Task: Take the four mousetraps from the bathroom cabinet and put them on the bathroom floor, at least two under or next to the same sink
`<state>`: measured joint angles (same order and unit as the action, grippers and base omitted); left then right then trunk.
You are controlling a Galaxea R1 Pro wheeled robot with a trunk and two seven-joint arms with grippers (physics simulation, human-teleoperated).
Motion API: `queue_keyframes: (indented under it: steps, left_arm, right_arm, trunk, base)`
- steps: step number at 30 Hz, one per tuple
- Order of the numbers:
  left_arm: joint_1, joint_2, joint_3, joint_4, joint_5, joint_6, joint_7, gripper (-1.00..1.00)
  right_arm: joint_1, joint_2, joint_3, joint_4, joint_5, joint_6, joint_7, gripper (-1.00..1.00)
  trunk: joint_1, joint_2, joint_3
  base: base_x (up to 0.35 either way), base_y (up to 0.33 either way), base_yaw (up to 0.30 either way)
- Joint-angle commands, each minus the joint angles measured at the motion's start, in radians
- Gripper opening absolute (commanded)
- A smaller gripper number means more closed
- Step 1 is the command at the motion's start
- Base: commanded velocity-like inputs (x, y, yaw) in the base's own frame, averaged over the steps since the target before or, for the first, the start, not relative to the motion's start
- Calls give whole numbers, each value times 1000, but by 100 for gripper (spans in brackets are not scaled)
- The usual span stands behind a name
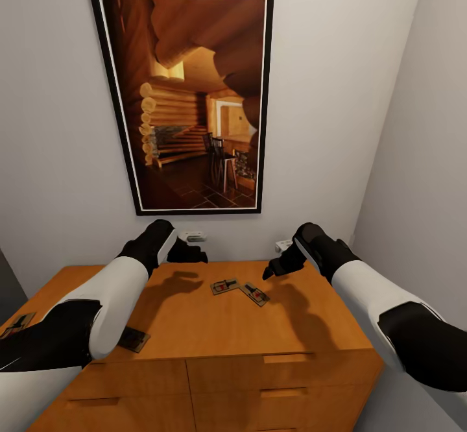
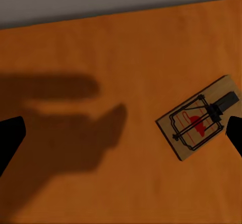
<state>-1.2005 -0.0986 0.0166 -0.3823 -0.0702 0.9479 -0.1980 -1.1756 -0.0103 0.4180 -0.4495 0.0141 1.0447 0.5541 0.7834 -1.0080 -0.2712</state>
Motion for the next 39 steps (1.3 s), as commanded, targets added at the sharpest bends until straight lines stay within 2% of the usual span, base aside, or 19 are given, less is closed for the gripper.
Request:
queue_keyframes:
  steps: [1, 3, 11, 16, 39]
  left_arm:
    - [-1, 0, 2, -1, -7, 0, -5, 100]
    - [-1, 0, 2, -1, -7, -4, -5, 100]
    - [-1, 0, 2, 0, -5, -23, -5, 100]
    - [-1, 0, 2, 0, -5, -25, -5, 100]
    - [-1, 0, 2, -1, -6, -26, -8, 100]
  right_arm:
    - [-1, 5, 6, -1, 3, 3, 4, 100]
    - [-1, 12, 6, -1, 3, 3, 4, 100]
    - [-1, 70, 5, -1, 4, 3, -3, 100]
    - [-1, 87, 5, -1, 4, 3, -14, 100]
    - [-1, 93, 2, 0, 5, 2, -23, 100]
  trunk:
    - [0, -1, -1]
    - [0, -1, -1]
    - [0, -1, -1]
    - [0, -1, -1]
    - [0, -1, -1]
  base:
    - [0, 0, 0]
    - [0, 0, 0]
    - [0, 0, 0]
    - [0, 0, 0]
    - [0, 0, 0]
